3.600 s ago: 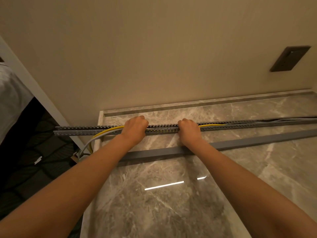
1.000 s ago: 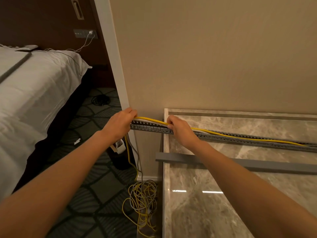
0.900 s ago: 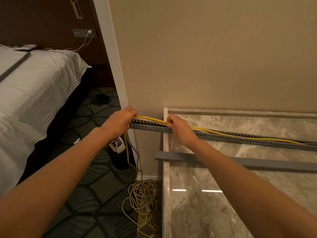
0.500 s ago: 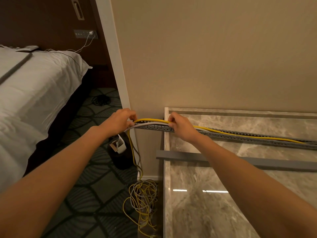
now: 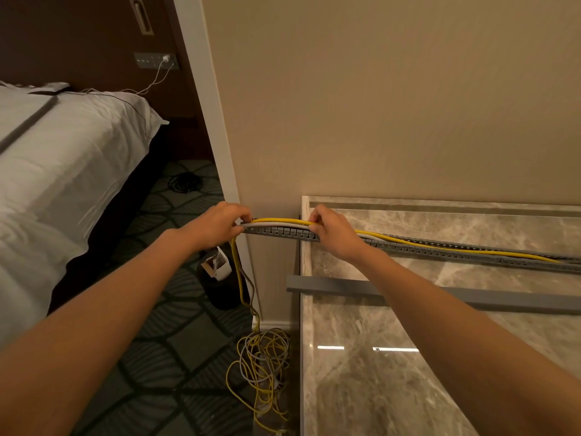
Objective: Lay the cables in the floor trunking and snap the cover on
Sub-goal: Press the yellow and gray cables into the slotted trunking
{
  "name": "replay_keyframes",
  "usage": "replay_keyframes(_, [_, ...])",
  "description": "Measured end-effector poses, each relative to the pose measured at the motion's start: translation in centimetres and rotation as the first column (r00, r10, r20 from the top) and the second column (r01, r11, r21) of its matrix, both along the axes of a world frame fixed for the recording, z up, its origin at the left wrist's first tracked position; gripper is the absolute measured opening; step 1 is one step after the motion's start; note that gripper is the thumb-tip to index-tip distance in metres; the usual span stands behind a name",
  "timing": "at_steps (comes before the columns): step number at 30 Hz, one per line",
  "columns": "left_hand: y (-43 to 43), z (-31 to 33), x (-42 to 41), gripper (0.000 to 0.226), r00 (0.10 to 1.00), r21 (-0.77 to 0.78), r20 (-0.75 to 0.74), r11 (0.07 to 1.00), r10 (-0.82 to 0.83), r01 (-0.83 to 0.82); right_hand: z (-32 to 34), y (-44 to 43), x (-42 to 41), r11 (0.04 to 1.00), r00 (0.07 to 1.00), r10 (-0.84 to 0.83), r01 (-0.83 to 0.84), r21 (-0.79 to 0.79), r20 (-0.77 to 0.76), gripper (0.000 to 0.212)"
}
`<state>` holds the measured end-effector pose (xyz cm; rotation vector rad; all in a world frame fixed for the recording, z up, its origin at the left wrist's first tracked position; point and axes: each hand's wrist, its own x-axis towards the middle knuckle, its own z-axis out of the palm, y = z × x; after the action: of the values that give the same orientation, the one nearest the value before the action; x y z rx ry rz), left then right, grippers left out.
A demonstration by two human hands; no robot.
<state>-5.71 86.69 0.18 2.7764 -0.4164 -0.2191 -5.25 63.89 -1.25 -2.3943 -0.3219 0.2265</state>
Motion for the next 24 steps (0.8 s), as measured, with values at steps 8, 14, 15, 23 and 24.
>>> replay_keyframes(8, [-0.4, 0.7, 0.5, 0.024, 0.999, 0.101, -0.033, 0.994, -0.037, 0.040, 0.0, -0.2, 0.0, 1.000, 1.000, 0.012, -0.012, 0.002, 0.000, 0.010])
replay_keyframes(14, [0.0, 1.1, 1.2, 0.015, 0.999, 0.061, -0.040, 0.998, 0.019, -0.017, -0.2, -0.2, 0.1, 1.000, 1.000, 0.011, -0.011, 0.004, 0.004, 0.003])
replay_keyframes(15, [0.2, 1.1, 1.2, 0.010, 0.998, 0.037, -0.041, 0.998, 0.058, -0.056, -0.2, -0.2, 0.0, 1.000, 1.000, 0.007, -0.007, 0.013, 0.003, 0.003])
replay_keyframes(23, [-0.3, 0.9, 1.2, 0.015, 0.993, 0.011, -0.048, 0.995, 0.105, -0.104, 0.1, -0.2, 0.1, 0.995, 0.998, -0.058, 0.058, 0.078, -0.014, 0.013])
replay_keyframes(24, [-0.5, 1.0, 1.2, 0.013, 0.994, 0.043, -0.038, 0.994, 0.101, -0.100, 0.1, -0.2, 0.1, 0.995, 0.998, -0.060, 0.061, 0.076, -0.007, 0.014])
